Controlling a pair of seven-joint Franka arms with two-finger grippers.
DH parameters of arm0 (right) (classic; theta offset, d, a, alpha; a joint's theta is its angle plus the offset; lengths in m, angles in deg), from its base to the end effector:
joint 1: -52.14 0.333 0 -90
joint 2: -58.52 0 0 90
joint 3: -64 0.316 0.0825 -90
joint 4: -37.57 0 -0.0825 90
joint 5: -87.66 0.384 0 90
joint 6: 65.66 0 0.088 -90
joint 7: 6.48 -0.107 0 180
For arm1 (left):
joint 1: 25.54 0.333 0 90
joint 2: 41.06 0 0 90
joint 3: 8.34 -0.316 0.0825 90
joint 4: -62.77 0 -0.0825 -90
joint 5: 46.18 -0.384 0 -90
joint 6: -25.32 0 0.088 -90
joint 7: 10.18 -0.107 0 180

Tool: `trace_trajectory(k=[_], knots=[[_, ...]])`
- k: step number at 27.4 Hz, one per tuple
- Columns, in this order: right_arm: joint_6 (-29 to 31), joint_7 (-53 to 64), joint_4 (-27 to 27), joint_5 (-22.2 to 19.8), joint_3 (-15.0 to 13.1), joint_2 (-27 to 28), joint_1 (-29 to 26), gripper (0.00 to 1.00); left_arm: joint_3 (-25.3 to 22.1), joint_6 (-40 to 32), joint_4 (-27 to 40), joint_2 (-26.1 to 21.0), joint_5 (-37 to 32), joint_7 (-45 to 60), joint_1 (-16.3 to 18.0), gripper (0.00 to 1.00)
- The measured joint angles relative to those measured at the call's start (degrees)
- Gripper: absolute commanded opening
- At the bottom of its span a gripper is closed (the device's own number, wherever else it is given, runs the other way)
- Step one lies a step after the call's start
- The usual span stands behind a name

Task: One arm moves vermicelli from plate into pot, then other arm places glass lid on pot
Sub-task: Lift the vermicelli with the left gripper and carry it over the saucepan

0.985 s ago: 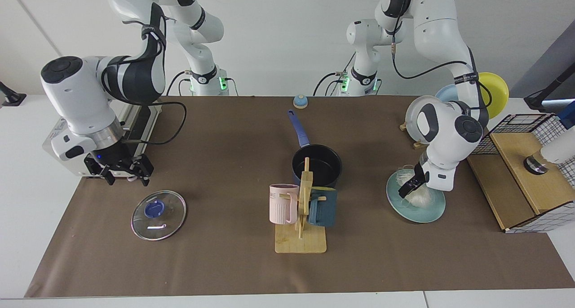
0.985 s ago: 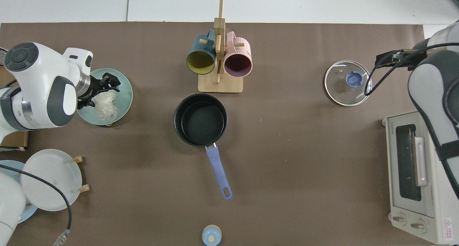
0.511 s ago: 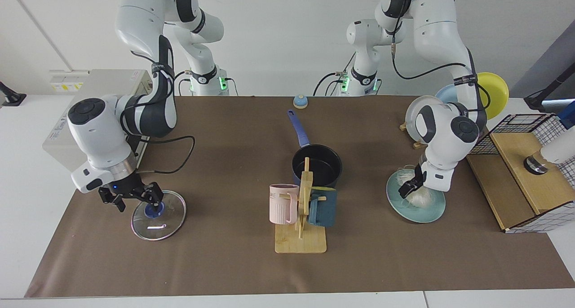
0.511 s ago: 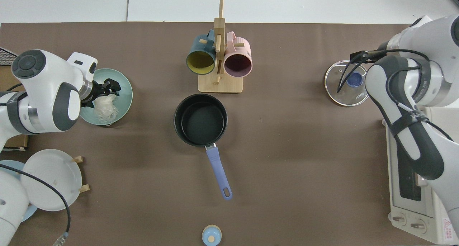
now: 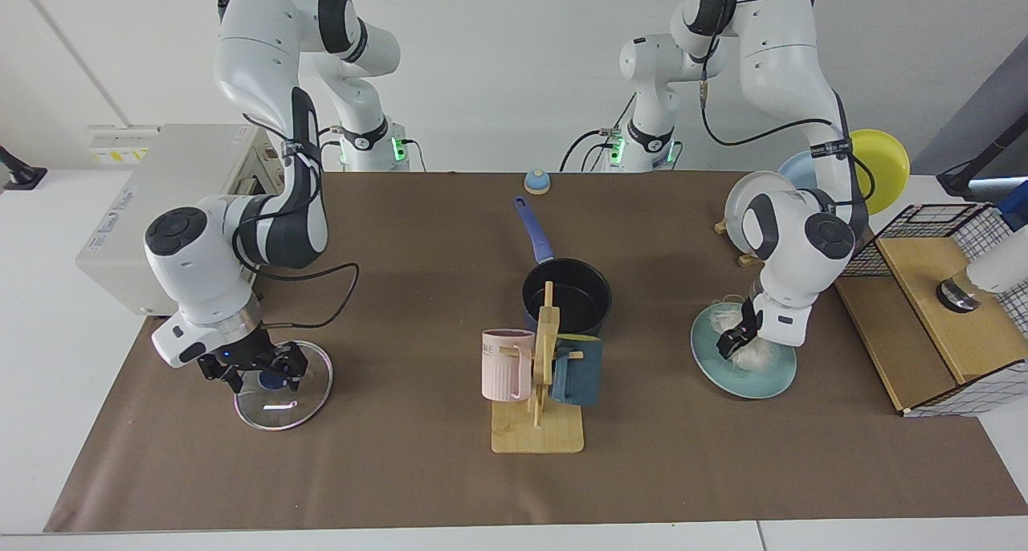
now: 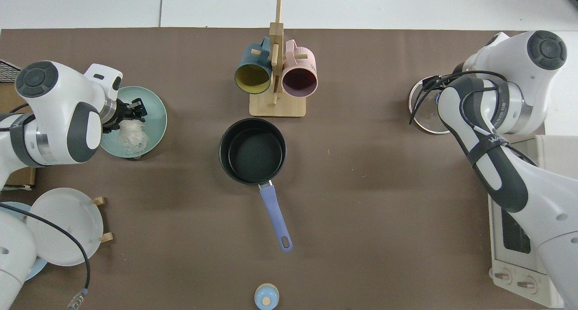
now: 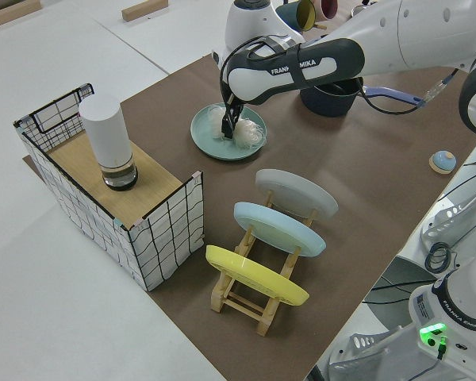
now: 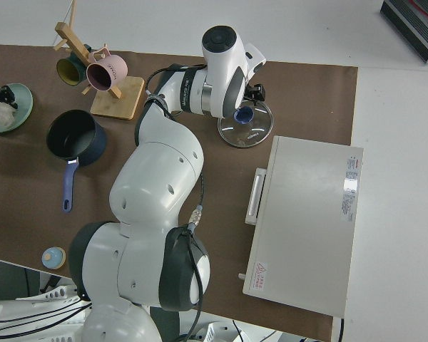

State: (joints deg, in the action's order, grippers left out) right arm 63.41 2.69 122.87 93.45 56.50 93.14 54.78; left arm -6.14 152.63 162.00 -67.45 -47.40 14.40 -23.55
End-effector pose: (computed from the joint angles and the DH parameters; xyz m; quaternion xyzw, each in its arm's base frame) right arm 0.7242 -0.0417 0.3373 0.9963 0.0235 0.0827 0.0045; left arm 0.6657 0.0007 0.3187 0.9782 0.2069 0.0146 0.0031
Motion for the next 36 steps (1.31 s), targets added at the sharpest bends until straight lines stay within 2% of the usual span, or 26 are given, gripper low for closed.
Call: trace_trajectory(k=[6, 11, 15, 23, 29, 32, 36], knots=[[0.0, 0.6, 1.0, 0.0, 0.0, 0.5, 0.1, 1.00, 0.7, -9.4, -6.2, 1.3, 0.0, 1.5, 0.0, 0.00], [0.0, 4.8, 1.9, 0.0, 0.0, 0.5, 0.0, 1.00, 3.7, -15.6, -7.8, 6.1, 1.2, 5.4, -0.2, 0.00], [-0.5, 7.3, 2.5, 0.1, -0.1, 0.5, 0.0, 1.00, 7.9, -19.3, -7.4, 10.4, 2.4, 10.5, -0.3, 0.00], [-2.1, 8.0, 2.5, 0.1, -0.4, 0.5, -0.1, 1.00, 17.5, -18.4, -4.7, 13.9, 3.5, 18.3, -1.3, 0.00], [-3.5, 8.0, 2.5, 0.1, -0.6, 0.4, -0.4, 0.99, 22.6, -9.7, 2.1, 15.0, 5.4, 19.7, -1.8, 0.00], [-3.7, 8.0, 2.5, 0.1, -0.6, 0.4, -0.6, 0.87, 24.3, -6.2, 5.3, 15.0, 5.6, 19.6, -1.8, 0.00], [-3.7, 8.0, 2.5, 0.1, -0.6, 0.4, -0.7, 0.48, 25.9, -4.3, 7.7, 15.0, 5.7, 19.5, -1.8, 0.00]])
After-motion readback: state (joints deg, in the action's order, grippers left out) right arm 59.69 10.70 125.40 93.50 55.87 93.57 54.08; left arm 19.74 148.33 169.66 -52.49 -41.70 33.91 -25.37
